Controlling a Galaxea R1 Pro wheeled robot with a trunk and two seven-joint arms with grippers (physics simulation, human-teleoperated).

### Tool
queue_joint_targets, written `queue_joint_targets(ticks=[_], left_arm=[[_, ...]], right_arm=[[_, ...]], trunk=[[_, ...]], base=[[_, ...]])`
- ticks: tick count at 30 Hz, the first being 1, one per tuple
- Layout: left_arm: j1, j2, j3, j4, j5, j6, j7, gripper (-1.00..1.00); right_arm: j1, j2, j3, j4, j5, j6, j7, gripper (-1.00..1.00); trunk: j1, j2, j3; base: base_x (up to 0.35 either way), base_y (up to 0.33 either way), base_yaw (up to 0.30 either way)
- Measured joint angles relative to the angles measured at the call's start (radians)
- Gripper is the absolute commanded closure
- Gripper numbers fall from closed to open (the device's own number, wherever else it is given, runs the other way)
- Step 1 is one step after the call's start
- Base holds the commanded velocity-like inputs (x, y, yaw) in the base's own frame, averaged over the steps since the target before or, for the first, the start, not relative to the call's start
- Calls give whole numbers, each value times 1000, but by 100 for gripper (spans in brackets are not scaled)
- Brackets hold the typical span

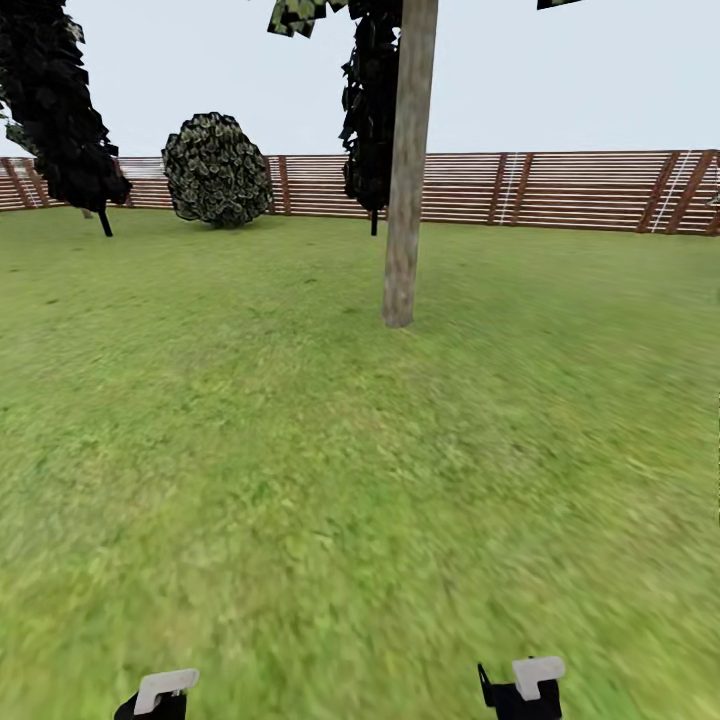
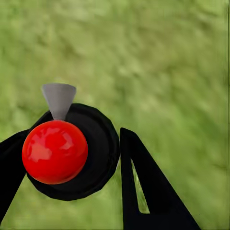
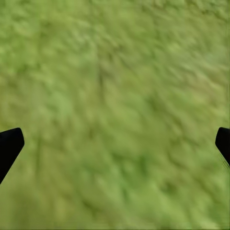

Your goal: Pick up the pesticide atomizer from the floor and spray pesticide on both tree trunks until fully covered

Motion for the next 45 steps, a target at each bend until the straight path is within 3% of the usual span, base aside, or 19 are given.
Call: queue_joint_targets(ticks=[8, 45], left_arm=[[0, 0, 0, 0, 0, 1, 0, 100], [0, 0, 0, 0, 0, 1, 0, 100]], right_arm=[[0, 0, 0, 0, 0, 0, 0, -100], [0, 0, 0, 0, 0, 0, 0, -100]], trunk=[[0, 0, 0], [0, 0, 0]], base=[[338, 0, -125], [338, 0, -1]])
